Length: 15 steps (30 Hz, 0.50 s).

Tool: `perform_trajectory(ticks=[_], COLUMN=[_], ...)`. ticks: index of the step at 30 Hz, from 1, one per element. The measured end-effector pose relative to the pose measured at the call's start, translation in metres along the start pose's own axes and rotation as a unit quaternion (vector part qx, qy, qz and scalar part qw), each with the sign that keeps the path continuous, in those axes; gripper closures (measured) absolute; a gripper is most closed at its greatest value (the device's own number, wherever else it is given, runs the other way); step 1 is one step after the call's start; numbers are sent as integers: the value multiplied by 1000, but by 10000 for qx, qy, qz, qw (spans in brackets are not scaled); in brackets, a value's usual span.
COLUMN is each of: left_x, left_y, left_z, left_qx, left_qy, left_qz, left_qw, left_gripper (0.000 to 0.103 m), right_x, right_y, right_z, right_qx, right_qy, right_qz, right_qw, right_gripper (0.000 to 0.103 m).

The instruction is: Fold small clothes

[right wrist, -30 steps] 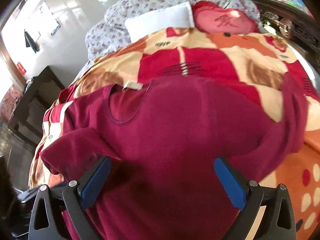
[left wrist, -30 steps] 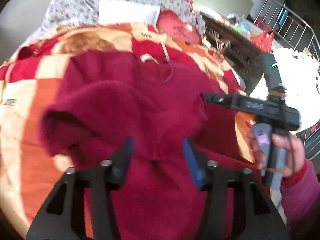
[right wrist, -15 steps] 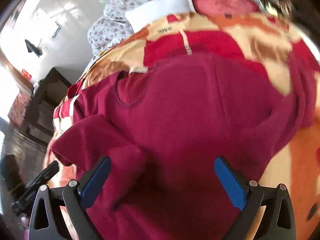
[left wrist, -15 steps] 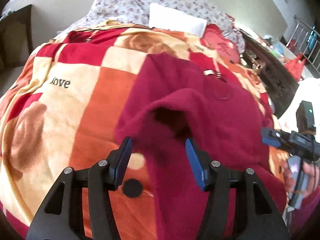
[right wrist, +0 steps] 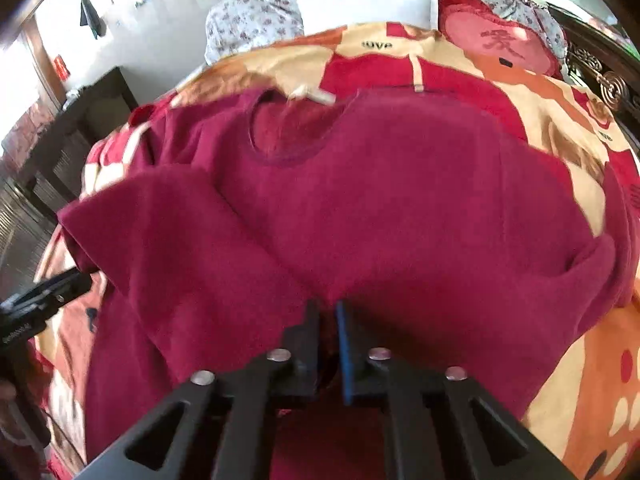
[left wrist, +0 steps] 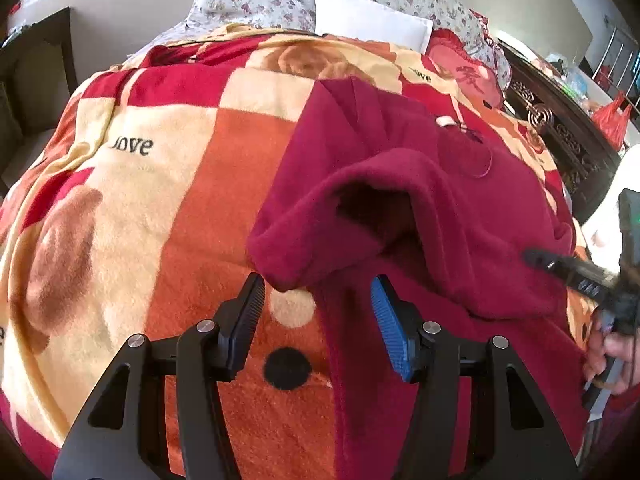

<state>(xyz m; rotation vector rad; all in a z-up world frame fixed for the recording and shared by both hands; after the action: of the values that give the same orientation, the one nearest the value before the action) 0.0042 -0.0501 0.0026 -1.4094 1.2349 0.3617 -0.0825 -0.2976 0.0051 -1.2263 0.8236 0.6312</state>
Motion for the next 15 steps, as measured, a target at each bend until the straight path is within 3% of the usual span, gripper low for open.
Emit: perform_trajectory(ticks=[5,8,13,15], left_x=[-12,-12,-10,-9], left_y=[-10,-11,-7,-5], left_z=[1,-4,-17,-19], left_qx=[-109,-168,-21,45], left_qy=[97,217,229,211], left_qz=[-184,-190,-142,-157], left_qw=[9997,9994,9996,9996], left_gripper=[48,48,48,47], right_x=[-70,-90,-75,-65], right_y=[-50,-64,-50,-30], right_z=[-26,-47,-83,-92], right_qx=[-178,-181,-120,-68], right_qy=[534,939,1915,1970], right_qz=[-1033,-1273,-866,-566], right_qw=[9931,9872,9776,9787], right_gripper=[97,97,97,97])
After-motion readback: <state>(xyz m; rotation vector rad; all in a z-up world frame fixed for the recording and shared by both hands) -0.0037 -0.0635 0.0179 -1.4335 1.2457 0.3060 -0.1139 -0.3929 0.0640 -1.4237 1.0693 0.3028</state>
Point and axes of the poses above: each gripper's, at about its wrist camera, not at the fingertips, and x roughly the way its jaws point, z to its left, y to its underside, the point moved 7 cm from there along x, roughly the way its jaws point, and after that the axes turned 6 degrees about -x, right-handed, at the moved point
